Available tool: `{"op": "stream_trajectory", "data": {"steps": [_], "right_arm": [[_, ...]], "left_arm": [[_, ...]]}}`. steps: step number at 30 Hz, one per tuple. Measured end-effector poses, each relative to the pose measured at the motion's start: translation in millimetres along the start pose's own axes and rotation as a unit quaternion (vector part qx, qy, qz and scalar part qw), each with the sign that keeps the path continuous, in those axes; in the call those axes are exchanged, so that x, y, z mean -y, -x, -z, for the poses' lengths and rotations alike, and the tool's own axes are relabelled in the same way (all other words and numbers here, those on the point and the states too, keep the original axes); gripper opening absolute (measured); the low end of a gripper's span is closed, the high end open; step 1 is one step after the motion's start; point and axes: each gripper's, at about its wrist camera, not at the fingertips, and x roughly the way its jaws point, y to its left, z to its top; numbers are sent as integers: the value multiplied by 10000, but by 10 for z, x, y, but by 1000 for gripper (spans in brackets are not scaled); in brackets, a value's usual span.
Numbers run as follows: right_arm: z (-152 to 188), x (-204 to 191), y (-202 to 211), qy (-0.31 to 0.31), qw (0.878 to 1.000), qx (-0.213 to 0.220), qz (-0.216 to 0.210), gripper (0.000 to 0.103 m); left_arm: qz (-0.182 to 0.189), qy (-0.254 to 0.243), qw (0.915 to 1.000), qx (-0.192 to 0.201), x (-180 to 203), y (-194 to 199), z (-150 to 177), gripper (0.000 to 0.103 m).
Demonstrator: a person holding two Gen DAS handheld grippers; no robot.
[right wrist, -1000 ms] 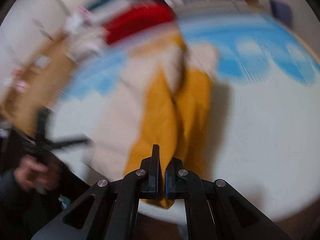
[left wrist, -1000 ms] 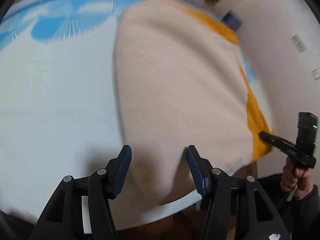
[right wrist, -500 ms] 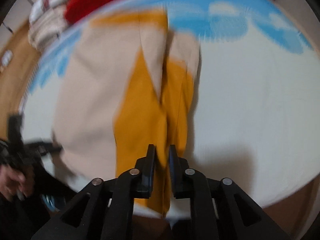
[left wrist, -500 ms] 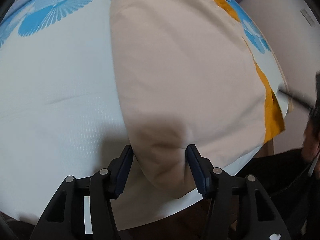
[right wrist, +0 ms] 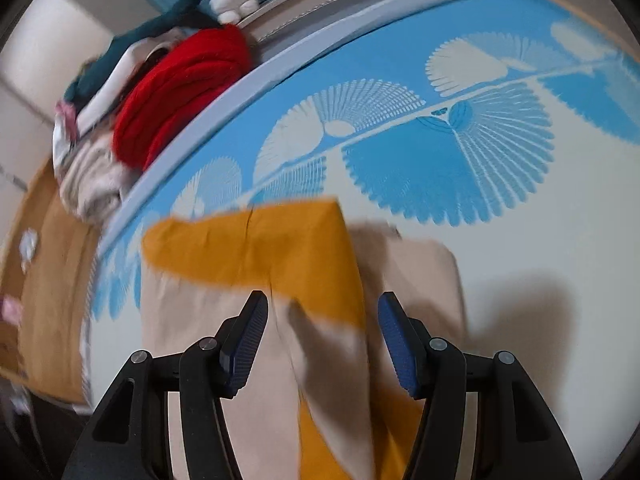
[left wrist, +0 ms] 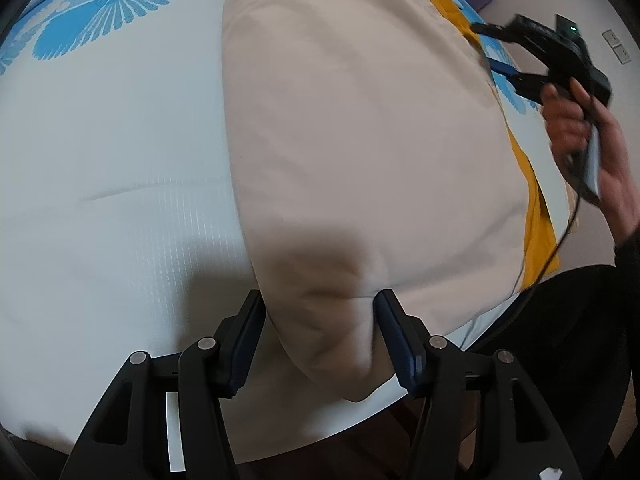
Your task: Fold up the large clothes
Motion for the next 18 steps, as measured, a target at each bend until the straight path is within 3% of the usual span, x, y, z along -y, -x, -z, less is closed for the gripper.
{"op": "stream_trajectory", "data": {"steps": [2,3,4,6,8,11,14,16,18], "right_arm": [[-67,57,-140,-207,9997,-25,-155,39],[-79,63,-204,-275,9993,-90,-256,11],[-83,65,-240,-276,9990,-138,-312,4],[-122,40,-210,-161,9995,93,-247,1],[-162,172,-181,-448,9985,314,43,1],[-93,454,-405,-993,9917,-55,811,1],[-88,338,-518,-550,9927,-194,1061,3],[-77,152,-411,-29,9911,-17,1330,19],[-11,23,-200,241,9874,267,1540,27]], "left_arm": [[13,23,10000,-8,-25,-23,3,58],[20,29,10000,-9,-37,-24,5,59],[37,32,10000,-14,-48,-24,6,59],[133,30,9999,-27,-67,-33,9,60],[300,15,9995,-11,-14,-41,0,60],[192,-229,9996,15,76,-52,40,60],[96,-273,9996,-42,67,-40,84,61],[149,-160,9997,-53,9,-10,92,61],[161,-126,9998,-39,7,34,88,59]]}}
